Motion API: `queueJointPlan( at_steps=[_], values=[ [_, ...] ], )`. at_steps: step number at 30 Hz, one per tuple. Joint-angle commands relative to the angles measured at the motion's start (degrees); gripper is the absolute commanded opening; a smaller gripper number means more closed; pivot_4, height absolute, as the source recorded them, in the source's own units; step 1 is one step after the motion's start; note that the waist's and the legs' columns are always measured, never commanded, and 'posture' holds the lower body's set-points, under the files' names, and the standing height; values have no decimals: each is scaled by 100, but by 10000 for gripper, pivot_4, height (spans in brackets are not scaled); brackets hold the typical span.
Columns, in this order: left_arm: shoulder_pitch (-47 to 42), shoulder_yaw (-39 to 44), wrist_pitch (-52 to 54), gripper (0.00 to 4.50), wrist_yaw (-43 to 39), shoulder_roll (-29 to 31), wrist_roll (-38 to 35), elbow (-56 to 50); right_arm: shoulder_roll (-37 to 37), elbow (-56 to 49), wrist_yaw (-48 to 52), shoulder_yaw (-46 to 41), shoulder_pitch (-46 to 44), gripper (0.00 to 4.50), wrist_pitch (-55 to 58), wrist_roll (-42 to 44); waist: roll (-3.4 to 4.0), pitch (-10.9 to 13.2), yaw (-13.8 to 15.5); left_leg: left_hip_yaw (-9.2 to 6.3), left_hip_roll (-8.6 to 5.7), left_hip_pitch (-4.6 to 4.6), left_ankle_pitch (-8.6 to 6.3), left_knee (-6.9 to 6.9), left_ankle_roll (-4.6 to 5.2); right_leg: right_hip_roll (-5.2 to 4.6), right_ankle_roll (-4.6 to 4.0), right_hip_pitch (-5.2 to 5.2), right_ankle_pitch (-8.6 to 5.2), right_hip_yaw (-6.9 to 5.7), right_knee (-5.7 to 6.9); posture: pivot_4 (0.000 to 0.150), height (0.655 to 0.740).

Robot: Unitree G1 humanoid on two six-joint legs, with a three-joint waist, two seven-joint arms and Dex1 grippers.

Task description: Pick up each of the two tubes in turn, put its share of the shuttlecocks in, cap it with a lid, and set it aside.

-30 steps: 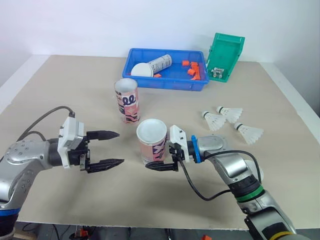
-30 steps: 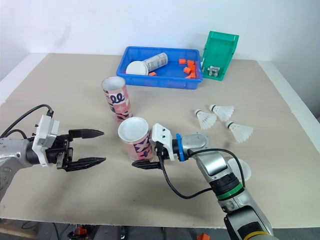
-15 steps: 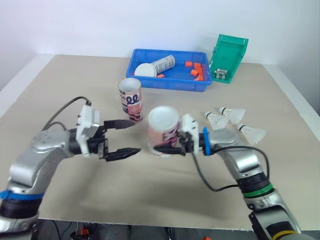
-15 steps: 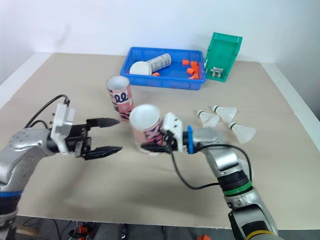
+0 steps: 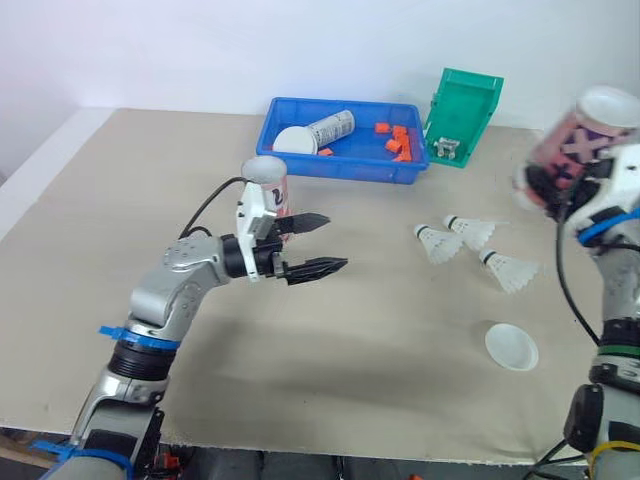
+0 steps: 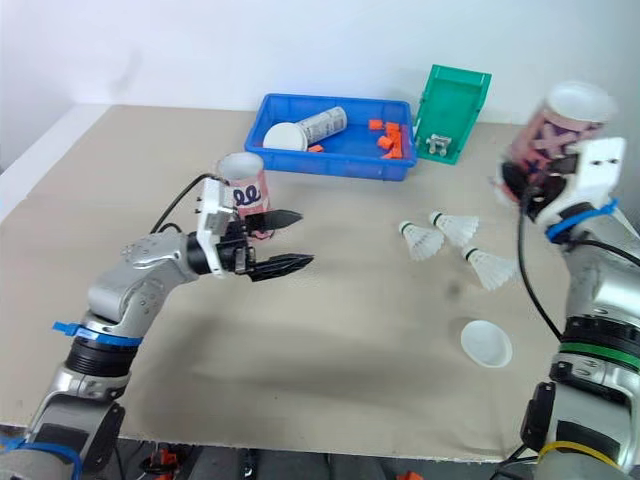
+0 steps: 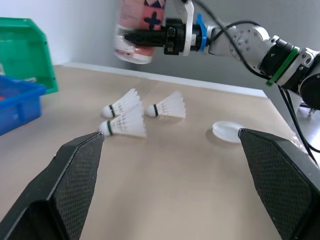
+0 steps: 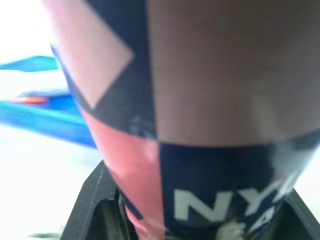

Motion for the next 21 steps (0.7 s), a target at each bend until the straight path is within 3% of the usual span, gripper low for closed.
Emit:
queueJointPlan(
  at_steps=[1,14,19,21],
  values=[
    [-182,-112,-153,45000,81,-257,155,139,-385,987,-560,-467,12,21011,-463,-89,4,-1,-2,1,-1,1,0,0,0,0,0,1,0,2,0,1500,7038],
    [-287,-162,-246,45000,-13,-577,222,172,-422,3239,-912,-564,-201,21011,-1085,-13,21,-1,-49,10,-15,21,9,13,13,-6,54,19,3,21,-1,1500,7038],
    [-238,-128,-249,45000,-32,-521,242,106,-343,3293,-535,-414,-194,43634,-964,8,22,-1,-60,7,-19,28,13,17,18,-6,62,32,6,22,-5,1500,7038],
    [-235,-114,-259,45000,-30,-509,251,100,-363,3326,-620,-395,-189,44434,-903,-26,22,-1,-60,7,-21,27,13,19,18,-8,64,34,6,22,-6,1500,7038]
  ],
)
